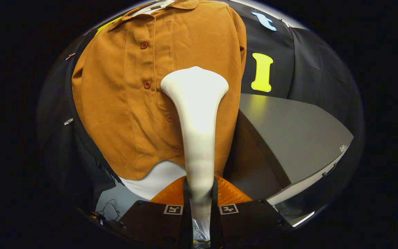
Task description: Iron the clothes twice with a garment steamer, once on the left side and once on the right side.
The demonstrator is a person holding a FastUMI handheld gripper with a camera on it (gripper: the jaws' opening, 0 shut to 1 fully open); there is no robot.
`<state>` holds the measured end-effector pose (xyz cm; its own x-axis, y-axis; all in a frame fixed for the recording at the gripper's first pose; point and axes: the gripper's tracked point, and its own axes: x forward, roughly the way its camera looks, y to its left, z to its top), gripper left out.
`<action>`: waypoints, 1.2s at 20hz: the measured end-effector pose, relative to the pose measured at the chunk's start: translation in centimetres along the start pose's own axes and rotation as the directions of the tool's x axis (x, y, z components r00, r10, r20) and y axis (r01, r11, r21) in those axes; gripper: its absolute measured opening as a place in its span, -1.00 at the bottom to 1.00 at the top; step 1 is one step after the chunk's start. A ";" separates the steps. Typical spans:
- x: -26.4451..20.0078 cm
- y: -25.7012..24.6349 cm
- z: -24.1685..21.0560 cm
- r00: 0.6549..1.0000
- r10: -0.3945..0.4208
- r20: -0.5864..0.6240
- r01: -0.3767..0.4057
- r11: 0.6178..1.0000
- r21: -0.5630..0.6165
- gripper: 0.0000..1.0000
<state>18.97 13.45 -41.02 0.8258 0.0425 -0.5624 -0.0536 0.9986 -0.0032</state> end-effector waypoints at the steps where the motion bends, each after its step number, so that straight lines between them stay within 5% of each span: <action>1: -0.2 0.0 -0.4 1.000 0.001 -0.006 -0.001 1.000 0.002 -0.54; 11: -5.7 -0.8 0.9 0.997 -0.001 0.080 0.000 1.000 0.013 -0.54; 24: -15.9 5.4 15.8 0.906 0.068 0.418 -0.040 0.996 -0.076 -0.54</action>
<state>14.43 18.64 -19.02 0.9791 0.1203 -0.1643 -0.1290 0.9907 -0.0434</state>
